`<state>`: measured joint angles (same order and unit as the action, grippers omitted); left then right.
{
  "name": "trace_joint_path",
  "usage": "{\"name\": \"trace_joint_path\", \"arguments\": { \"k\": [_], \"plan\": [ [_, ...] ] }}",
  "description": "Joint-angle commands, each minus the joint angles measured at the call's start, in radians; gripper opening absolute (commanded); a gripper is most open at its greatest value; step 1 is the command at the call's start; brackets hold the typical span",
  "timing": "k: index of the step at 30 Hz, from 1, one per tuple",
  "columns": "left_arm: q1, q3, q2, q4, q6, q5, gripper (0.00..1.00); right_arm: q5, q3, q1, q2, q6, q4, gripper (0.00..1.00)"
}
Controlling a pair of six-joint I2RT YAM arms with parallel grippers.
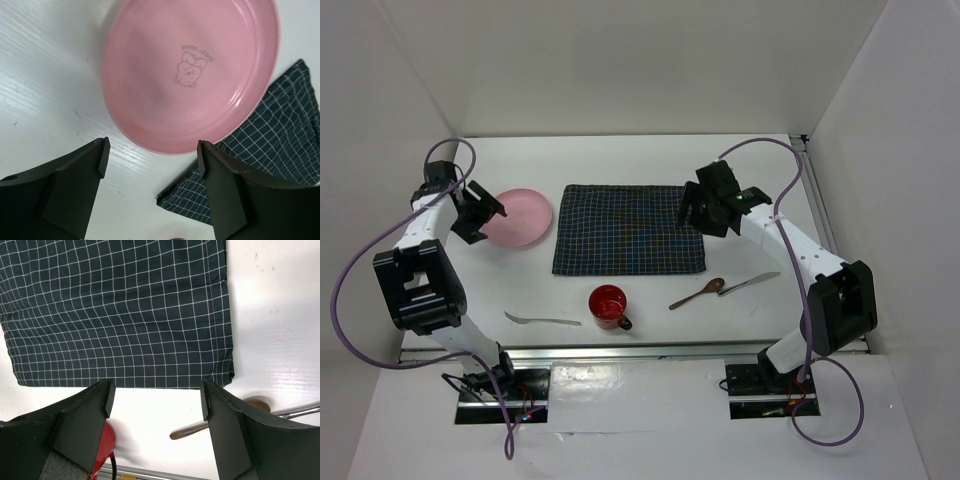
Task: Set the dinner table for one person
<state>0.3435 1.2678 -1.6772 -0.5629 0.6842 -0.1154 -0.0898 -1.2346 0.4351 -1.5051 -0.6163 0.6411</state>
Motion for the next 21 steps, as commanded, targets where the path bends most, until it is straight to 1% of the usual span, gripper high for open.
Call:
{"name": "trace_joint_path", "arguments": {
  "k": [1,7,9,13,14,17,18,19,20,21],
  "plan": [
    [0.0,-0.005,-0.039,-0.058,0.024,0.043,0.88,0.001,0.009,0.01,0.042,-0.005,0.012,0.81],
    [0.0,-0.053,-0.111,-0.002,0.066,0.023,0.88,0.001,0.018,0.01,0.042,-0.005,0.012,0.81],
    [0.009,-0.064,-0.121,0.037,0.084,0.023,0.84,0.001,0.018,0.01,0.042,-0.005,0.022,0.81],
    [0.009,-0.042,-0.171,0.046,0.109,0.033,0.69,-0.008,0.009,0.01,0.042,-0.005,0.031,0.81],
    [0.009,-0.042,-0.171,0.046,0.118,0.033,0.59,-0.008,0.009,0.01,0.042,-0.005,0.031,0.81],
    [0.009,-0.007,-0.194,0.057,0.118,0.023,0.39,-0.008,-0.002,0.01,0.042,-0.005,0.04,0.81],
    [0.009,0.007,-0.203,0.043,0.118,0.023,0.24,-0.008,-0.002,0.01,0.042,-0.005,0.04,0.81],
    [0.009,0.019,-0.204,0.043,0.118,0.014,0.14,-0.008,-0.011,0.01,0.042,-0.005,0.04,0.81],
    [0.009,0.043,-0.193,0.02,0.107,0.014,0.02,-0.008,-0.02,0.01,0.042,-0.005,0.04,0.81],
    [0.009,0.057,-0.184,0.011,0.107,0.014,0.0,-0.008,-0.02,0.01,0.042,-0.005,0.049,0.81]
  ]
}}
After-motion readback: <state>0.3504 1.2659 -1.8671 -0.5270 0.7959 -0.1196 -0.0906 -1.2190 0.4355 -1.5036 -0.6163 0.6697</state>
